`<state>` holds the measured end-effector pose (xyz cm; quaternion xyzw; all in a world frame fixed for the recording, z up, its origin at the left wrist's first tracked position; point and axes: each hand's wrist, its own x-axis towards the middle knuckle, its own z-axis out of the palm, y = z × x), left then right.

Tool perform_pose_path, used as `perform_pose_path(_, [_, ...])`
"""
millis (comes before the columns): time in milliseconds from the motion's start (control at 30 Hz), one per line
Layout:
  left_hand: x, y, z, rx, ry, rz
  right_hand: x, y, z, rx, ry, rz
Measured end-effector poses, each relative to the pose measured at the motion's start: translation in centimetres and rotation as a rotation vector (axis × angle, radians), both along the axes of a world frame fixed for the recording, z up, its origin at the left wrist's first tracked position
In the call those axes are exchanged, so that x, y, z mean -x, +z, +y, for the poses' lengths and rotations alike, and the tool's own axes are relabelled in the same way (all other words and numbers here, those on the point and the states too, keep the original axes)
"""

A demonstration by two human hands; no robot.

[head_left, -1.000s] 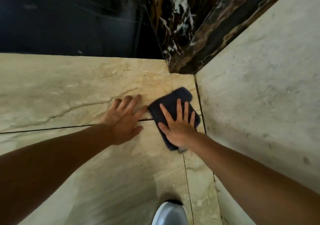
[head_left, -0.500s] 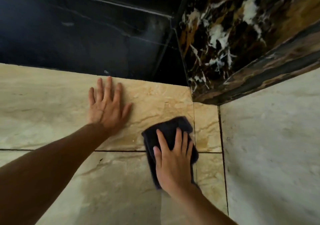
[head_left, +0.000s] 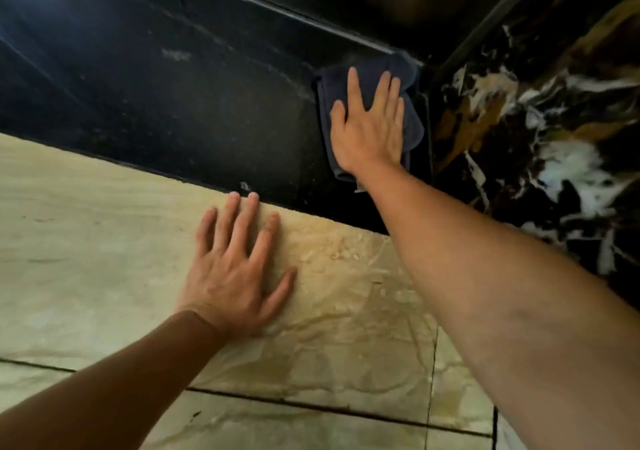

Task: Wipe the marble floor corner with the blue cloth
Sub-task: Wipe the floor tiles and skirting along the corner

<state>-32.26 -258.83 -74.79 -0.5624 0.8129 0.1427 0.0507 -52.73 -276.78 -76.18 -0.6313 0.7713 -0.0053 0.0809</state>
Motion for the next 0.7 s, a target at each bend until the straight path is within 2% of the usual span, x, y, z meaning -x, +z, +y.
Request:
perform_pose_path(133, [0.0,0.1,-0.1,-0.006,-0.01,-0.001,0.7,0.0,-0.3,0.011,0.069,0.03])
perform_pose_path(333, [0.1,-0.2,0.0,0.033,0.018,0.031,-0.9,0.4,15.2,0.049,-0.019,-0.003])
perform_pose_path(400, [0.2,-0.1,-0.1,0.032,0.021,0.027,-1.3,0.3,17.0,0.043,-0.058,0.007])
perform_pose_path(500, [0.0,0.1,0.1,0.027,0.005,0.015,-1.8,-0.1,13.0,0.079,-0.098,0.018])
perform_pose_path(700, [0.8,-0.4,0.2,0.078,0.034,0.054,-0.1,0.1,-2.0,0.045,-0.098,-0.035])
